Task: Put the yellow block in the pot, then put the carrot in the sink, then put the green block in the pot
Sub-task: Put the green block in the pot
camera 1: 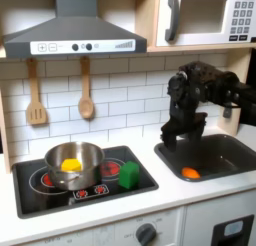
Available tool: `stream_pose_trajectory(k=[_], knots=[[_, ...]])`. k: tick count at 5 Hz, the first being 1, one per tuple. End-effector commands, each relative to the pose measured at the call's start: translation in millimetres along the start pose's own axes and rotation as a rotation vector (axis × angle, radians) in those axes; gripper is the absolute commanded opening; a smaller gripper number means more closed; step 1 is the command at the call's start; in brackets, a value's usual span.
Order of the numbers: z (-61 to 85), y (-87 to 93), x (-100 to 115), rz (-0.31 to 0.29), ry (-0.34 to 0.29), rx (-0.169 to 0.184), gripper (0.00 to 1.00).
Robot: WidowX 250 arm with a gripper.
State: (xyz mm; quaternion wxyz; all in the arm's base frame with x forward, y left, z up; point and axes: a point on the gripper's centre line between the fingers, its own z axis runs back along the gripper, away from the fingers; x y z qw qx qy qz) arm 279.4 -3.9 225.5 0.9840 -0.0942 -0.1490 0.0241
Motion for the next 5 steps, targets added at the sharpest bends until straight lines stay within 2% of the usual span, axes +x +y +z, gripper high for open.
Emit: stream_pose_trajectory(k=[1, 2, 3, 4, 5], knots=[[0.0, 0.0, 0, 0.0, 0.0, 0.0, 1.0], [-8.3, 3.0, 7, 0.109, -0.046, -0.06, 1.0], [-13.0, 4.7, 3, 0.148, -0.054, -0.04, 1.0], [-8.7, 15.2, 2, 0.232, -0.077, -0.034, 1.0], [-6.8, 27.2, -1, 0.282, -0.058, -0.028, 1.0]])
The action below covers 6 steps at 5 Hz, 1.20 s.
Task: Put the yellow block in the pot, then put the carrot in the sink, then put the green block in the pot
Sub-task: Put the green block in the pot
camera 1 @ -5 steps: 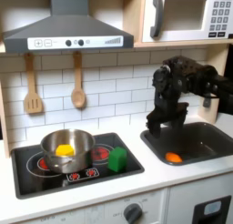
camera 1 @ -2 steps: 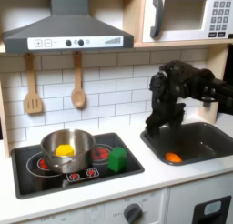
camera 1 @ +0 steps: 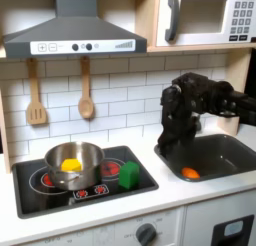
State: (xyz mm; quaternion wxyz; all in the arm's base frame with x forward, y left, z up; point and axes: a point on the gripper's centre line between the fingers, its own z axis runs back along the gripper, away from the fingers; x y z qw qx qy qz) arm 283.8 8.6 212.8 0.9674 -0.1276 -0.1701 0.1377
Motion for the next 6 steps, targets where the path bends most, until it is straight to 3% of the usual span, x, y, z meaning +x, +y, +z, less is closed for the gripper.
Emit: stream_pose_trajectory(k=[1, 2, 4, 6], knots=[[15.6, 22.3, -3, 0.104, 0.002, 0.047, 1.0], [20.8, 31.5, -7, 0.143, 0.019, 0.067, 1.0], [26.0, 47.7, -2, 0.149, 0.009, 0.085, 1.0], [13.9, 56.3, 5, 0.125, 0.026, 0.174, 1.0]])
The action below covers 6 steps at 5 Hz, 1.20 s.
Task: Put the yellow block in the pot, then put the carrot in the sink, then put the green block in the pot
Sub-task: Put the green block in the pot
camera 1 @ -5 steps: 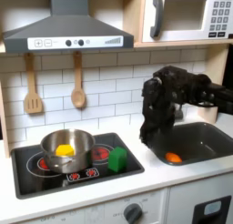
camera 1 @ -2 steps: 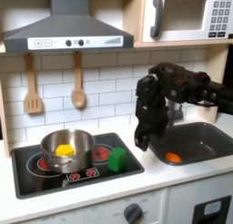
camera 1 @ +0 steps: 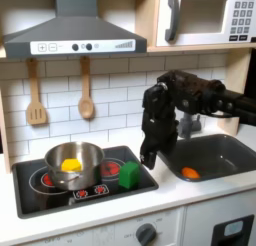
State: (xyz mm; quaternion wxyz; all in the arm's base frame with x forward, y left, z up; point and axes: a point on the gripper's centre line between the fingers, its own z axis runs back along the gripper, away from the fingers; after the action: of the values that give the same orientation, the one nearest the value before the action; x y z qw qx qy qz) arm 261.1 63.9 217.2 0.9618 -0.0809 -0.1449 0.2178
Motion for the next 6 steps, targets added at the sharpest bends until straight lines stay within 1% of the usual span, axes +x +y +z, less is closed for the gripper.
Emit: stream_pose_trajectory(k=[1, 2, 3, 4, 5, 6], knots=[[-15.1, 0.8, 21, 0.005, 0.013, 0.077, 1.0], [-21.9, 2.4, 32, 0.027, 0.037, 0.094, 1.0], [-25.8, 3.2, 40, 0.033, 0.046, 0.12, 1.0], [-32.1, 6.9, 40, 0.054, 0.066, 0.127, 1.0], [-40.2, 6.9, 35, 0.061, 0.095, 0.144, 1.0], [-41.7, 9.8, 36, 0.069, 0.088, 0.156, 1.0]])
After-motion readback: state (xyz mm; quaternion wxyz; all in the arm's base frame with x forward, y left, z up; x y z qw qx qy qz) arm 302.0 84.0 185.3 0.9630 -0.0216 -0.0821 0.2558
